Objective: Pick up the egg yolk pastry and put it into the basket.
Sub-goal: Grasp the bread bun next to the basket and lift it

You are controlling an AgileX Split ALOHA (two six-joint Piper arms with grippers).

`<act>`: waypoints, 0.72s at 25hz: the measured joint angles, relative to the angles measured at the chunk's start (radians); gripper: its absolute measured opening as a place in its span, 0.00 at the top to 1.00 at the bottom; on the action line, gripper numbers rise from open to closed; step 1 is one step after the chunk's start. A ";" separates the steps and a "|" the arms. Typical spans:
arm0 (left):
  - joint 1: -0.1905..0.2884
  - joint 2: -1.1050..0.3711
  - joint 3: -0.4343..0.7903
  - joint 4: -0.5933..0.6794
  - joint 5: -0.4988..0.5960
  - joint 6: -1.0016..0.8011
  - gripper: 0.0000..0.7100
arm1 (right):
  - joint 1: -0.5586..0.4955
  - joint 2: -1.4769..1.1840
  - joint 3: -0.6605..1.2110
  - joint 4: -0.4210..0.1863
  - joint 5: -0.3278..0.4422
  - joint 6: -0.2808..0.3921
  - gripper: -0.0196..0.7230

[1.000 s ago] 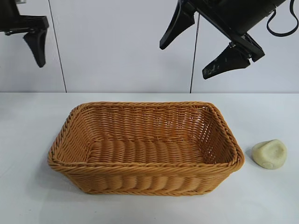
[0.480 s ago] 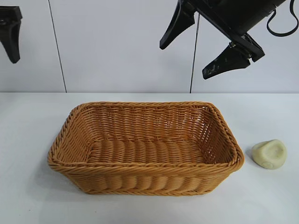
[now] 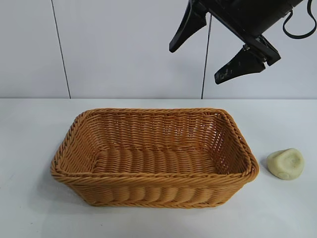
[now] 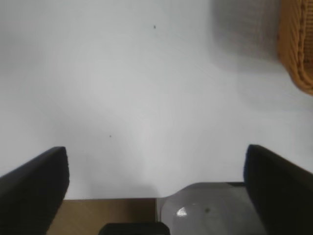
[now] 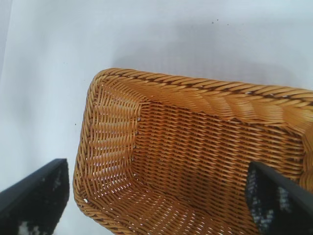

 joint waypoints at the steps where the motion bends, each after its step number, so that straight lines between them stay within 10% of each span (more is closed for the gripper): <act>1: 0.000 -0.061 0.039 0.000 -0.001 0.001 0.02 | 0.000 0.000 0.000 0.000 0.000 0.000 0.04; 11: 0.000 -0.587 0.389 0.001 -0.126 0.002 0.02 | 0.000 0.000 0.000 0.000 0.000 0.000 0.04; 18: 0.000 -0.840 0.414 0.007 -0.142 0.002 0.02 | 0.000 0.000 0.000 0.001 0.000 0.000 0.04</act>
